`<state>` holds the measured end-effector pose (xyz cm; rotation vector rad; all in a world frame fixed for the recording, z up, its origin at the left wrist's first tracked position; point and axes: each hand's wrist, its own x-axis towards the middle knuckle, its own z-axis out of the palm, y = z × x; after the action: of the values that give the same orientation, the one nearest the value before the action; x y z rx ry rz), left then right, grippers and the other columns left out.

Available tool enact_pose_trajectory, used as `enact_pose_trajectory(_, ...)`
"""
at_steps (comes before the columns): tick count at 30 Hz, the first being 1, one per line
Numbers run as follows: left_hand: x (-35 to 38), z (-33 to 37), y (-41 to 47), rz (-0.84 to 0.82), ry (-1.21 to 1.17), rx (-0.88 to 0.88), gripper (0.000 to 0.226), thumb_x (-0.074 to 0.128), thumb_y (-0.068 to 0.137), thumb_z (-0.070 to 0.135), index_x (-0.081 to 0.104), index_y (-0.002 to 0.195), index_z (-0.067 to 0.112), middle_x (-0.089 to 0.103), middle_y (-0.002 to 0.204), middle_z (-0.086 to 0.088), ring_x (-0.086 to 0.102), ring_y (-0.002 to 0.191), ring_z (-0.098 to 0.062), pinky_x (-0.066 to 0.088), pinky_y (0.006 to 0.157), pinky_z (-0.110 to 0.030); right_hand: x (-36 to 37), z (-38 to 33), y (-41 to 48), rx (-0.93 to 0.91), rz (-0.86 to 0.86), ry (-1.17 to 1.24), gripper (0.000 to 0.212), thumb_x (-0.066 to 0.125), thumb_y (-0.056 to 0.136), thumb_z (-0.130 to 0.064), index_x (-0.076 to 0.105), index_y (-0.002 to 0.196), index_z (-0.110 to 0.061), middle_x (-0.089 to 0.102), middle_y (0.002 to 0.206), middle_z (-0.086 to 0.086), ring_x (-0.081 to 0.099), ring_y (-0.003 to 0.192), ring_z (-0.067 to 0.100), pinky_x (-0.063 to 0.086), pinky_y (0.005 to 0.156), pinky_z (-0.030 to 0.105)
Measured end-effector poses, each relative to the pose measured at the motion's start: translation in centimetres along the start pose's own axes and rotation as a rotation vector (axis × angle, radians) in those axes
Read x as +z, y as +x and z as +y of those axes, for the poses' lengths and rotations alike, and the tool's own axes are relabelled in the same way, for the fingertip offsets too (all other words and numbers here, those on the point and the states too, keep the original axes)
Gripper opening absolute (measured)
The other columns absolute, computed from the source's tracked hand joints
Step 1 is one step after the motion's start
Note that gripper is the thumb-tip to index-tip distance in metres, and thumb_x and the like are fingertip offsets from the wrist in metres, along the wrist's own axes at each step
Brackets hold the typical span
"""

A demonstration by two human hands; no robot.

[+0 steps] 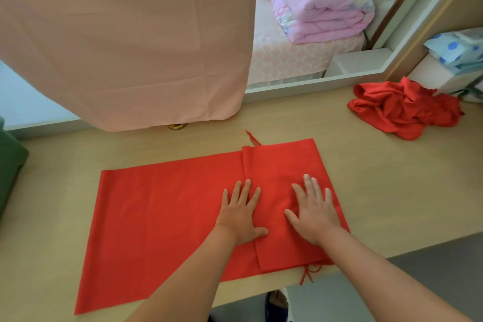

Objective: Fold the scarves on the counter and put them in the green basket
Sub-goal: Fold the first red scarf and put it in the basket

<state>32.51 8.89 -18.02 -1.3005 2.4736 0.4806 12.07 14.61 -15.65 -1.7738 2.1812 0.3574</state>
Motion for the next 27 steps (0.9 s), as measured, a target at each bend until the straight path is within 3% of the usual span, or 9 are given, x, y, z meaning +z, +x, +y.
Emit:
enact_pose_trajectory(5,-0.2,0.7,0.0,0.026,-0.075,-0.015,0.103,0.053,0.081,0.069,-0.006,0.156,0.031,-0.018,0.163,0.0,-0.015,0.15,-0.021,0.0,0.122,-0.048,1.7,-0.7,0.0,-0.318,-0.045,0.076,0.077,0.019,0.084,-0.068,-0.002,0.155,-0.045,-0.019,0.165,0.001,-0.015,0.152,0.02,0.003,0.121,0.053)
enact_pose_trajectory(8,-0.2,-0.2,-1.4,0.111,-0.155,-0.058,0.083,0.051,0.09,0.055,0.006,0.156,0.032,0.001,0.165,0.003,-0.001,0.151,-0.018,0.007,0.122,-0.039,1.4,0.1,0.3,-0.303,-0.025,0.026,0.074,0.031,0.086,-0.062,0.008,0.155,-0.046,-0.013,0.166,0.002,-0.011,0.153,0.022,0.004,0.119,0.058)
enact_pose_trajectory(12,-0.5,-2.6,-4.2,0.223,-0.297,-0.27,0.064,0.046,0.097,0.04,0.02,0.154,0.028,0.022,0.159,0.005,0.018,0.146,-0.017,0.023,0.118,-0.04,-0.1,-1.8,0.4,-0.258,-0.019,-0.004,0.069,0.039,0.086,-0.058,0.031,0.15,-0.034,0.006,0.165,0.012,0.0,0.153,0.03,0.002,0.119,0.057)
enact_pose_trajectory(16,-1.1,-6.1,-7.7,0.336,-0.311,-0.513,0.057,0.049,0.096,0.032,0.032,0.149,0.021,0.04,0.145,0.002,0.036,0.133,-0.021,0.036,0.107,-0.039,-1.7,-7.1,0.1,-0.348,0.075,0.033,0.066,0.034,0.08,-0.053,0.049,0.139,-0.026,0.033,0.157,0.014,0.027,0.146,0.033,0.024,0.116,0.053)
enact_pose_trajectory(19,-1.2,-9.9,-10.7,0.362,-0.297,-0.642,0.056,0.051,0.094,0.026,0.037,0.146,0.016,0.045,0.14,-0.002,0.041,0.128,-0.024,0.04,0.102,-0.039,-2.2,-13.0,-0.6,-0.483,0.058,0.062,0.055,0.043,0.087,-0.043,0.045,0.141,-0.028,0.033,0.156,0.007,0.03,0.143,0.026,0.027,0.115,0.047)
enact_pose_trajectory(23,-0.8,-16.1,-14.5,0.368,-0.299,-0.728,0.055,0.053,0.091,0.022,0.039,0.144,0.01,0.046,0.138,-0.008,0.045,0.125,-0.029,0.043,0.098,-0.041,-1.8,-21.2,-1.7,-0.545,-0.008,0.132,0.049,0.048,0.093,-0.033,0.045,0.142,-0.027,0.037,0.151,0.004,0.036,0.138,0.025,0.031,0.112,0.044)
enact_pose_trajectory(27,-0.3,-22.0,-17.5,0.278,-0.338,-0.742,0.052,0.052,0.091,0.025,0.04,0.14,0.011,0.05,0.131,-0.01,0.049,0.12,-0.03,0.044,0.096,-0.043,-0.5,-28.4,-2.9,-0.576,-0.069,0.169,0.042,0.05,0.094,-0.029,0.05,0.136,-0.026,0.049,0.131,0.003,0.049,0.124,0.026,0.042,0.103,0.041)
